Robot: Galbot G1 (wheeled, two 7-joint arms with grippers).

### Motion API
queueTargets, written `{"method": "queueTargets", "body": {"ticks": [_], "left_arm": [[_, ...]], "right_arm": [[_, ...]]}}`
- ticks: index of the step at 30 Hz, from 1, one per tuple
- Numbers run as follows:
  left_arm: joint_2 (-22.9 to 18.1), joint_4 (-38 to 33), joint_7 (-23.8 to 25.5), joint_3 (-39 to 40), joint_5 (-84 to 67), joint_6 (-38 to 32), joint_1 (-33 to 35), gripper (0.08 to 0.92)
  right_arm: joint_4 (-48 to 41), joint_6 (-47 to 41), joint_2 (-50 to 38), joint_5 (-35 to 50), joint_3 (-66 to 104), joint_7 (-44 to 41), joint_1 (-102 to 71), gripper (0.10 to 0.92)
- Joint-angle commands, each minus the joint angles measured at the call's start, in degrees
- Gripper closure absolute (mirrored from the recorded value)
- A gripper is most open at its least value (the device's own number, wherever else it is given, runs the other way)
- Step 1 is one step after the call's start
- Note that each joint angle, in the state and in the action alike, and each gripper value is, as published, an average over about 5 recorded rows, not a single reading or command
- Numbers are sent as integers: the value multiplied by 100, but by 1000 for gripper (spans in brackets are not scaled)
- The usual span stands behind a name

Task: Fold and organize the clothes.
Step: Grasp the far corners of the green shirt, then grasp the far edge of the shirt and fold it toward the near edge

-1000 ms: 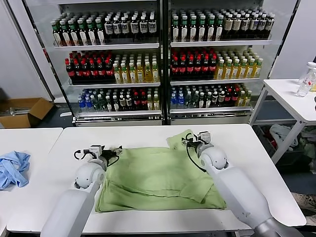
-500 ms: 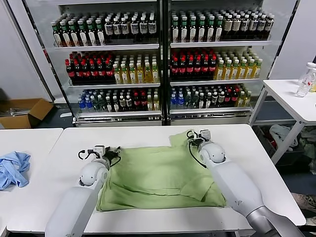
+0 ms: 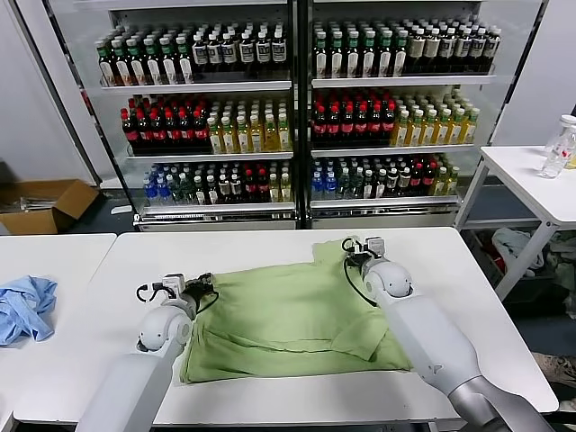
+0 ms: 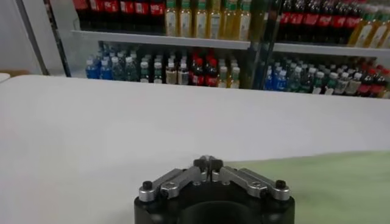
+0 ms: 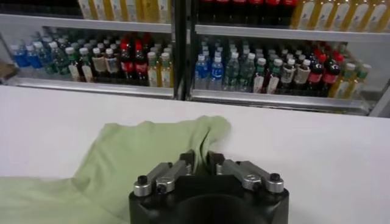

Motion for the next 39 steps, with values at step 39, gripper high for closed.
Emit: {"method": "queueTargets", "body": {"ticks": [39], "left_arm": [[652,-2721,753,-648,1105,-33,2541,911]], "right_arm": [[5484,20,-1126,-951,3037,-71,-5896,902]]}}
